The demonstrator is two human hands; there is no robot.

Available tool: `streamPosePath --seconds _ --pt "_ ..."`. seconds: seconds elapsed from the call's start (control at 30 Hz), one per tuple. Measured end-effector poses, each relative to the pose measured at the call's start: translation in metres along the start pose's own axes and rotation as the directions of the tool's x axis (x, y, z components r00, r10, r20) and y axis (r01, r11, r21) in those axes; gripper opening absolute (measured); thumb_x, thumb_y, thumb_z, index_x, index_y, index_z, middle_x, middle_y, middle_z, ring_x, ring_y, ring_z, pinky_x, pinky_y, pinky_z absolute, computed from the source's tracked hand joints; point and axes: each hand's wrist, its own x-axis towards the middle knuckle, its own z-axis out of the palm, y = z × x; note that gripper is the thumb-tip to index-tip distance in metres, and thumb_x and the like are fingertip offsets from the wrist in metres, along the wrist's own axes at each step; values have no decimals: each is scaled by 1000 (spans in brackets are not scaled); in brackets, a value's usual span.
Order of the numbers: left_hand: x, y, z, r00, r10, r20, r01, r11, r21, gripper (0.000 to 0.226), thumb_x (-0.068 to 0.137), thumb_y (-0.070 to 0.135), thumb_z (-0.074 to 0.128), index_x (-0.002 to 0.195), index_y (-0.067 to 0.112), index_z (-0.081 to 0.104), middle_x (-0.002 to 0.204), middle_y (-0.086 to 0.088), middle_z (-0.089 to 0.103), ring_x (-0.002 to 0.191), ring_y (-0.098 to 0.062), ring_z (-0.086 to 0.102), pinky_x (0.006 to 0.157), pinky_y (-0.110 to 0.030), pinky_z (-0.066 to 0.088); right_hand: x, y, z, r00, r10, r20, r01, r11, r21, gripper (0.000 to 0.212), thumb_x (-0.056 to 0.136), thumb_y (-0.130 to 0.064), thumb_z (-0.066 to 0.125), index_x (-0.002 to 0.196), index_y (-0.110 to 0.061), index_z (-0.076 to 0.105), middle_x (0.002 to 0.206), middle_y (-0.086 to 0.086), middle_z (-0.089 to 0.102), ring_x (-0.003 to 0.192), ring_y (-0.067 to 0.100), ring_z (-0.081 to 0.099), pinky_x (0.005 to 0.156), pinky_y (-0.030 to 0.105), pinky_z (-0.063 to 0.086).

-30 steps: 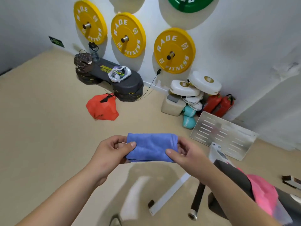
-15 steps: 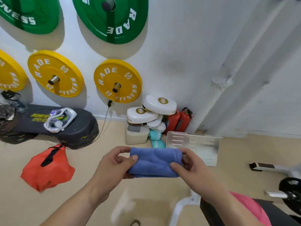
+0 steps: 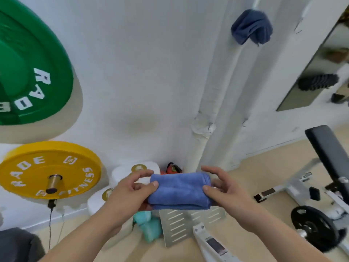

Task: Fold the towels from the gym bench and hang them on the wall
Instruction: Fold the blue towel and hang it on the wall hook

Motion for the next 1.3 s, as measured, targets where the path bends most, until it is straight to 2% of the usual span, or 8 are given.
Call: streamPosePath --seconds 0.2,0.4,0.5,0.63,0.77,0.9,1.1,1.3 --pt "121 83 28 985 38 168 -59 991 118 18 94 28 72 110 36 71 102 -33 65 74 -32 72 75 -46 66 79 -46 -51 983 57 -176 -64 997 -34 32 103 -21 60 123 -45 65 104 20 69 89 29 72 96 54 58" --pt "201 138 82 958 51 282 -98 983 158 21 93 29 70 113 36 69 104 -24 72 89 -39 75 74 -39 65 144 -61 -117 954 101 -283 -97 995 26 32 102 -20 58 121 -44 66 82 3 68 80 16 69 98 50 60" --pt "240 151 114 955 59 292 -113 978 173 30 90 26 71 117 37 66 96 -18 74 86 -32 78 82 -42 65 182 -60 -158 951 88 -295 -76 996 54 29 98 -24 63 117 -46 68 92 9 73 86 20 72 97 49 61" --pt "293 158 165 973 77 219 -118 976 182 35 89 16 71 120 32 64 92 -16 76 83 -26 78 72 -33 65 240 -47 -215 965 50 -259 -44 999 29 31 94 -27 71 117 -47 66 106 9 76 96 25 76 89 40 63" --pt "342 129 214 996 21 90 -40 976 213 37 87 18 74 118 31 59 91 -16 77 77 -28 78 70 -35 65 302 -3 -250 971 63 -232 -75 996 -45 32 97 -24 65 121 -46 61 107 9 73 97 26 73 85 37 62" --pt "382 92 247 998 -42 -40 50 969 242 32 89 17 72 111 23 50 88 -28 72 55 -21 65 52 -27 54 352 41 -261 974 76 -211 -103 987 -119 31 101 -21 59 124 -42 57 105 8 68 91 20 67 76 29 59" --pt "433 70 273 987 -3 -163 54 948 313 17 93 16 63 101 23 49 70 -9 61 52 -16 49 51 -25 43 411 66 -270 980 27 -200 -58 987 -150 34 102 -13 54 124 -39 55 100 2 65 84 14 64 60 12 51" --pt "463 49 282 977 6 -214 69 936 345 21 93 17 62 97 32 48 69 -6 60 55 -17 52 53 -26 46 445 89 -274 978 110 -175 -140 976 -166 32 103 -12 54 123 -37 54 99 3 65 83 13 64 57 11 46"
